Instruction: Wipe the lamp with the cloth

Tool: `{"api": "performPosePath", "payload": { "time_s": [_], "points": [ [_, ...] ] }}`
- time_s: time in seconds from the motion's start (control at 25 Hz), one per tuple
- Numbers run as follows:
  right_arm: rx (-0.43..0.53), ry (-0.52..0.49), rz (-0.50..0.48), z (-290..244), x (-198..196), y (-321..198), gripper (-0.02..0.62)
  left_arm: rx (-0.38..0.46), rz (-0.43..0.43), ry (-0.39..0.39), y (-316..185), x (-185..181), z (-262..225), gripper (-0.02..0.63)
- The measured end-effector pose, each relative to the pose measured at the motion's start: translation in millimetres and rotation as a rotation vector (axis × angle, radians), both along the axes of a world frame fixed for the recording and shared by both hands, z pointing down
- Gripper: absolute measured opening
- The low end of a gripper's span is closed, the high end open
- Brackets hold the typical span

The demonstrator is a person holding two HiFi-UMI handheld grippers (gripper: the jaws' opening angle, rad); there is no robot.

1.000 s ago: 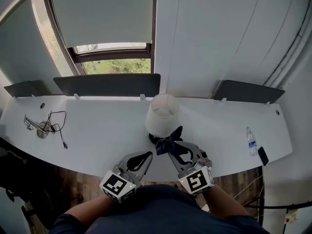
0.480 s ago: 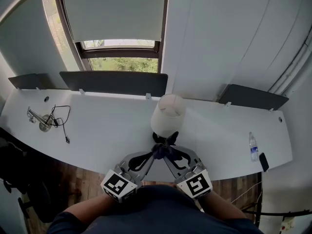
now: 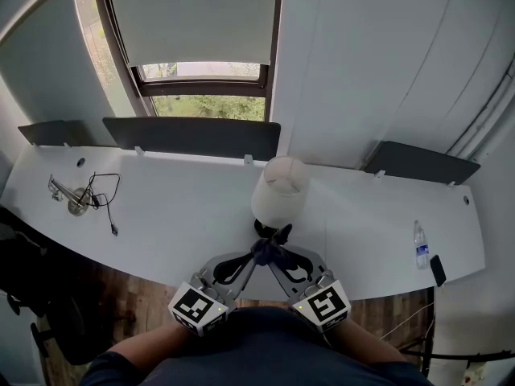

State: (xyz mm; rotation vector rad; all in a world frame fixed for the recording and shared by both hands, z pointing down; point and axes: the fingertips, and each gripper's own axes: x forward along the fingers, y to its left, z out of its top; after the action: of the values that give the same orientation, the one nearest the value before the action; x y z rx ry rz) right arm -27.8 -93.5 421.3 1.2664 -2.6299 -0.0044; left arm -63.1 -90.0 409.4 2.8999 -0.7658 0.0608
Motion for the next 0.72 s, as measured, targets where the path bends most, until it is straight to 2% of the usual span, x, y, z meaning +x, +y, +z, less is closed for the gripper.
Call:
{"api": "performPosePath", "payload": {
  "time_s": [0.72],
  "points": [
    [-0.013,-0.017,0.026,3.0,8.0,4.3,0.104,-0.016,0.008,0.009,5.0,7.2,-0.6,0.006]
  ]
}}
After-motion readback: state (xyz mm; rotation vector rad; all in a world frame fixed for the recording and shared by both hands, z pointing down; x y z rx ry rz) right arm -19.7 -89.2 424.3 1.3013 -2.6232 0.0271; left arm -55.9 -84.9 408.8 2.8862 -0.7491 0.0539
